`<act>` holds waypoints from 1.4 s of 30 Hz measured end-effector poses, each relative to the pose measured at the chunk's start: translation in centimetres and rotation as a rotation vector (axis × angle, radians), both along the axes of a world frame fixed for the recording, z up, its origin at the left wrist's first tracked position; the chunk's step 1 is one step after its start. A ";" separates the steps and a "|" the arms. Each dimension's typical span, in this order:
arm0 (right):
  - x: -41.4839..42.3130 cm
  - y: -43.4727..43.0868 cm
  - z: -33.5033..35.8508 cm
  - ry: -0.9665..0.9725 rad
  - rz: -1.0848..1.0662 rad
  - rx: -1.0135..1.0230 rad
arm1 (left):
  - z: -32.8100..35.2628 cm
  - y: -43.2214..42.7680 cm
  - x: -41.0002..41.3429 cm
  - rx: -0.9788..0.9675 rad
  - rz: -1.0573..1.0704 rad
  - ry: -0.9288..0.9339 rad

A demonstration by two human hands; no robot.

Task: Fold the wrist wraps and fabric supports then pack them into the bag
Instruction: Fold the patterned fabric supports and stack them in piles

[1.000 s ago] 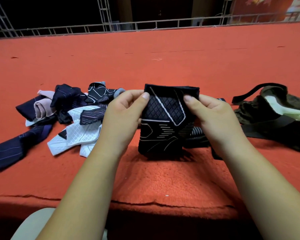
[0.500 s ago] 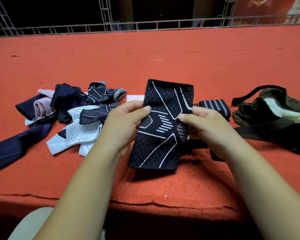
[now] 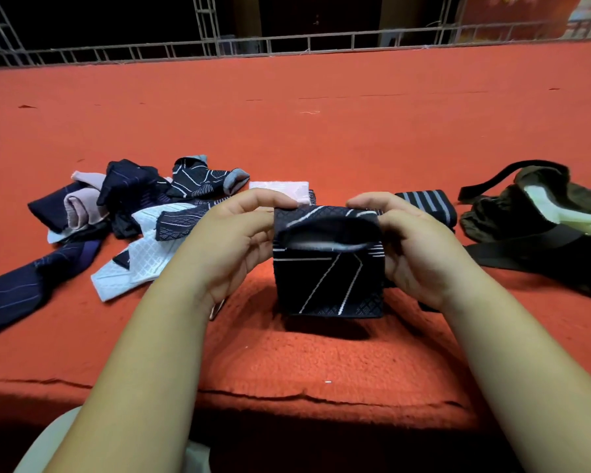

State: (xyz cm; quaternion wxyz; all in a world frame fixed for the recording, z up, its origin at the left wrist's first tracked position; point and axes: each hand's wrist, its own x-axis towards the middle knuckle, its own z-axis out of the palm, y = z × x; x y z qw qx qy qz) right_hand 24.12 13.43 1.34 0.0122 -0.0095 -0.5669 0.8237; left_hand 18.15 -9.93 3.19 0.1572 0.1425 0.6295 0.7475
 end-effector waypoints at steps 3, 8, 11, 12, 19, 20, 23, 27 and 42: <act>0.0 0.3 0.0 0.001 0.021 -0.098 | 0.3 0.0 0.1 0.016 0.016 -0.010; 0.3 0.0 0.2 0.033 0.019 0.051 | 0.1 0.5 0.0 0.042 0.048 -0.021; 0.3 -0.1 -0.1 0.035 0.016 0.027 | -0.1 0.4 0.1 -0.023 0.010 0.063; 0.3 -0.1 -0.1 0.031 0.017 0.020 | -0.3 0.4 0.1 -0.060 -0.003 0.099; 0.1 -0.1 -0.6 0.078 0.032 0.116 | -0.9 0.6 -0.1 -0.136 0.074 0.148; 0.1 -0.1 -0.6 0.085 0.022 0.166 | -1.0 0.5 -0.2 -0.149 0.088 0.154; -0.2 -0.1 -1.0 0.090 -0.005 0.261 | -1.1 0.4 -0.4 -0.143 0.104 0.158; -0.5 -0.2 -1.4 0.110 -0.085 0.294 | -1.0 0.6 0.0 -0.146 0.050 0.085; 0.7 0.0 -0.7 -0.056 -0.029 0.477 | -1.8 0.8 -0.4 -0.145 0.035 0.064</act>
